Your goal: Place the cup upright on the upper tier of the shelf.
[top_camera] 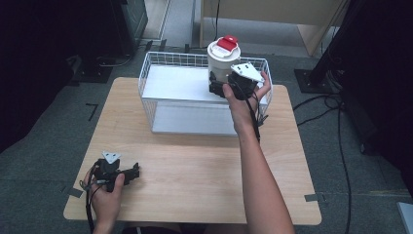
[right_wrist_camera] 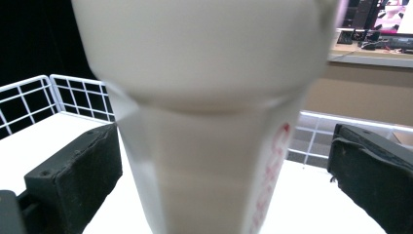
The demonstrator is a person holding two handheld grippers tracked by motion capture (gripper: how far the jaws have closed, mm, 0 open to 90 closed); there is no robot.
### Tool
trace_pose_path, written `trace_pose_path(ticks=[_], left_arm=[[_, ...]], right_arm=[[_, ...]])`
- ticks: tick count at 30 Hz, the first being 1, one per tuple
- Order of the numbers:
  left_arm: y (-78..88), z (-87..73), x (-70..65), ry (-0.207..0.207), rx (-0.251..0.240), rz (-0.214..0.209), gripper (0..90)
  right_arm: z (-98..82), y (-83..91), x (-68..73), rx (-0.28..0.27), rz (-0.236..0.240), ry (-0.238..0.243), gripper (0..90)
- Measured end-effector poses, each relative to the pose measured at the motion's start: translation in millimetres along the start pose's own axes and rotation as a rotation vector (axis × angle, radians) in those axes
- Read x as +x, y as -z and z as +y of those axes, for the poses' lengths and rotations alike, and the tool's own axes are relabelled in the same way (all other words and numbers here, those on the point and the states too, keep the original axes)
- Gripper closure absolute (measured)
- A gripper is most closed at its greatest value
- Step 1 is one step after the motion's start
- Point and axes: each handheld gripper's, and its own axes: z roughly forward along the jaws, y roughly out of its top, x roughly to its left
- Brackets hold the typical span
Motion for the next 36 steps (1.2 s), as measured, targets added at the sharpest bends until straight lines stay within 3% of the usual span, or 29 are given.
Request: trace_pose_path(ticks=[17, 36], left_arm=[[0.0, 0.0, 0.1, -0.001, 0.001, 0.0, 0.0], [0.2, 0.0, 0.1, -0.002, 0.003, -0.001, 0.0]], right_arm=[[-22.7, 47.4, -13.3, -0.01, 0.004, -0.002, 0.0], [-65.1, 107.5, -31.1, 0.004, -0.035, 0.011, 0.0]])
